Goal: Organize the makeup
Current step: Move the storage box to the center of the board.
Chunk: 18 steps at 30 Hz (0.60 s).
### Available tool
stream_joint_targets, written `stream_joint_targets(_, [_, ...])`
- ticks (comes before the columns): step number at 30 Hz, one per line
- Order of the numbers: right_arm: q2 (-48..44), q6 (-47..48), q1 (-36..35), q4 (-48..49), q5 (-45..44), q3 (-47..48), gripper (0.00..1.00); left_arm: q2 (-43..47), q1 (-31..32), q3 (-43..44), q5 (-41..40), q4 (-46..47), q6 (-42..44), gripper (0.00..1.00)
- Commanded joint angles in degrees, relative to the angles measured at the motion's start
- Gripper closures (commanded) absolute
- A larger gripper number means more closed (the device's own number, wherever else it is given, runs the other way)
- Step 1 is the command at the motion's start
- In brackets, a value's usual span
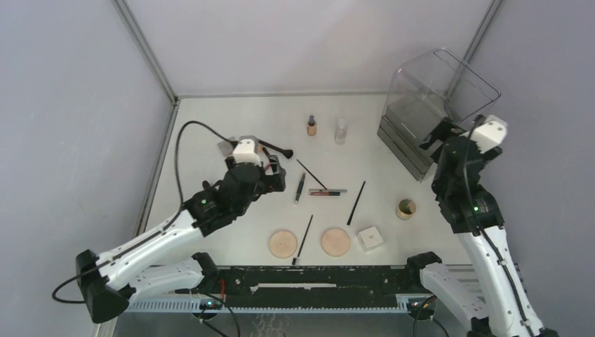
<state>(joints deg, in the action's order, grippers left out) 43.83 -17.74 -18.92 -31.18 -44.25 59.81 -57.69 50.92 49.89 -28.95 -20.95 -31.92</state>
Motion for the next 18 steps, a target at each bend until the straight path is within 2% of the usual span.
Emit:
stream_joint_targets(1, [0.9,-6.5,13.5,-5.4,11.4,8.1,0.0,9.5,-0.1,-5.6,-17.1,1.9,1.2,0.0])
stream_joint_targets(3, [4.6,-7.2,19.6,-6.8,18.3,12.0,0.0,13.0,-1.5,-6.9,-17.1,1.6,1.2,0.0])
stream_joint_targets(5, [10.4,-7.4,23.3,-11.3,22.4,16.9,0.0,15.1,-4.3,-7.0,-11.7,0.8,1.7,0.0])
stream_joint_targets(8, [18.7,-7.9,25.2,-17.8,22.9,22.9,0.0,15.6,-6.7,-6.7,-4.5,-0.3,3.5,0.0])
stream_joint_targets(11, [20.9,-9.0,27.2,-18.2,25.5,24.0,0.0,15.0,-6.7,-6.9,-1.6,-0.6,3.6,0.0])
stream_joint_targets(13, [21.2,-9.2,29.3,-16.5,28.2,24.0,0.05,14.5,-6.7,-7.1,-0.1,-0.4,3.4,0.0])
stream_joint_targets(15, [22.1,-10.0,31.7,-15.5,30.2,24.7,0.14,14.0,-6.7,-7.5,1.1,0.0,3.2,0.0])
stream_joint_targets(17, [23.7,-10.2,33.1,-15.8,30.1,26.4,0.22,13.7,-6.7,-7.8,1.9,0.3,2.9,0.0])
stream_joint_targets(18, [24.7,-10.2,33.3,-16.2,28.8,27.5,0.22,13.5,-6.7,-7.8,2.3,0.4,2.8,0.0])
